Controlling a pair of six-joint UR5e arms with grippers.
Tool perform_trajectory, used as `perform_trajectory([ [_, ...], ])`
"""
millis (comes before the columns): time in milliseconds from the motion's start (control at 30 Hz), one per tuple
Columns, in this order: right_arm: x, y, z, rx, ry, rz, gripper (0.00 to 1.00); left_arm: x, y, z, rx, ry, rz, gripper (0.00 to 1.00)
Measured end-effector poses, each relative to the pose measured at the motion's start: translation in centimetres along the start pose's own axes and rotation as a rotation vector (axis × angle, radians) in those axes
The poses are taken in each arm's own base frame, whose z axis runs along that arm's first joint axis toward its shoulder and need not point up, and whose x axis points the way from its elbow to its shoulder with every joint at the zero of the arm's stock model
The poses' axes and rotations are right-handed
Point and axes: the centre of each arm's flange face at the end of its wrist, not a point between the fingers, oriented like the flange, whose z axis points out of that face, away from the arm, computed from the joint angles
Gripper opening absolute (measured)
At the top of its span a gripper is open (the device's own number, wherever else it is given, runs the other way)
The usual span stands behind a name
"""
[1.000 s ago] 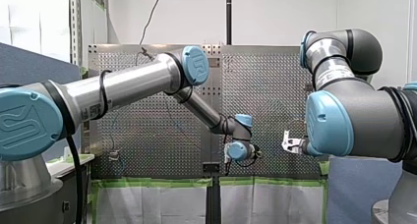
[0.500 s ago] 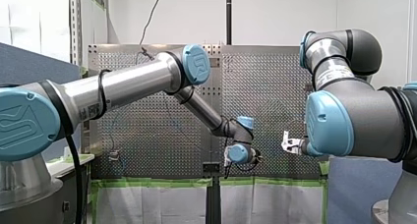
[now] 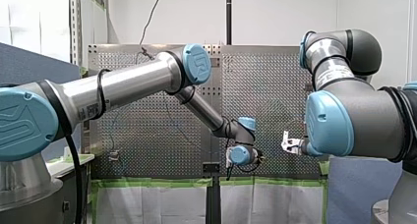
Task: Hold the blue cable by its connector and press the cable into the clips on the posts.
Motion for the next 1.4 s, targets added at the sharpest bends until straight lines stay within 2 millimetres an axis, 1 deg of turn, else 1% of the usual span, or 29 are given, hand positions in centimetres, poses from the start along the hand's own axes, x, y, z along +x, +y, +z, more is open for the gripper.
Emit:
perform_trajectory([
  [1400,-0.02,-0.09,-0.01,0.007,-0.003,0.000,0.00,0.06,-0.15,-0.16,-0.011,0.000,0.002,1.00],
])
